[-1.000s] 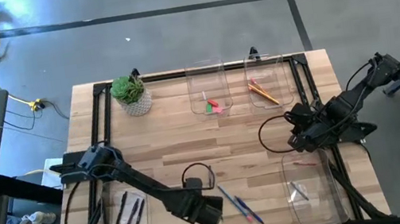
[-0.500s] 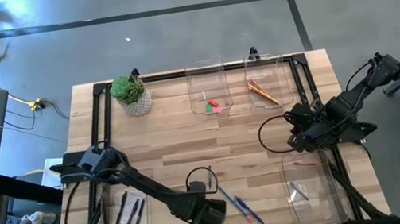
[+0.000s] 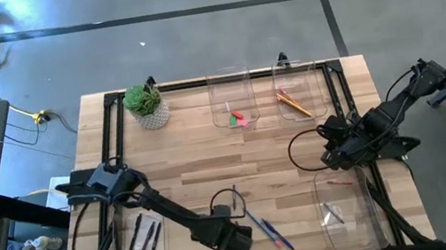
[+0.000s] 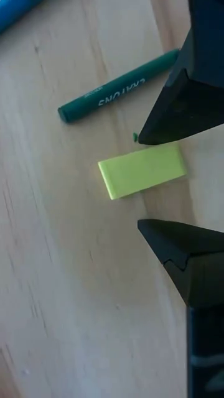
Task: Sort crayons/erasers/pens/pencils in bins
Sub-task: Put the light green eraser into the top right transparent bin
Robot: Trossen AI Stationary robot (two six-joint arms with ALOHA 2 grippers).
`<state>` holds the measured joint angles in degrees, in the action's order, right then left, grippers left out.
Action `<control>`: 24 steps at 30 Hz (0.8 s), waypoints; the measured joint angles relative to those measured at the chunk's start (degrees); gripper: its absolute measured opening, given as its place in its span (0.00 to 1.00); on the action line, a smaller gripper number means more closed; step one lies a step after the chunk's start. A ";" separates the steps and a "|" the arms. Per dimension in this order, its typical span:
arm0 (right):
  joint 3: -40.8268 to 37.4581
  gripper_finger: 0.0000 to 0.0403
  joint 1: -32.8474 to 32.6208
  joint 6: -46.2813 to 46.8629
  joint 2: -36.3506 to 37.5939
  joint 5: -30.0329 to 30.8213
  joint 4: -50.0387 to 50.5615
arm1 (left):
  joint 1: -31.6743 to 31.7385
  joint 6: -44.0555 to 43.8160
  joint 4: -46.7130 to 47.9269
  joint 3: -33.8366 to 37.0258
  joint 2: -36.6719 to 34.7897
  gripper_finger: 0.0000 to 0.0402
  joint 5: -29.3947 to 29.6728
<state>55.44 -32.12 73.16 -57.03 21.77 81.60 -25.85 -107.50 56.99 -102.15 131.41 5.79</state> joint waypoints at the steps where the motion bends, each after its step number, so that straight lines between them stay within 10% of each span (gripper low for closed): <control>1: 0.00 0.32 0.00 -0.04 -0.01 -0.09 0.01 | 0.02 0.35 0.06 -0.06 0.41 0.50 -0.48; 24: 0.00 0.32 0.00 0.29 0.01 -0.12 -0.01 | 0.42 7.99 4.94 0.09 0.80 0.37 -1.18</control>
<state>55.44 -32.12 73.45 -57.01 21.65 81.60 -25.43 -99.51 61.93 -102.06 132.20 4.61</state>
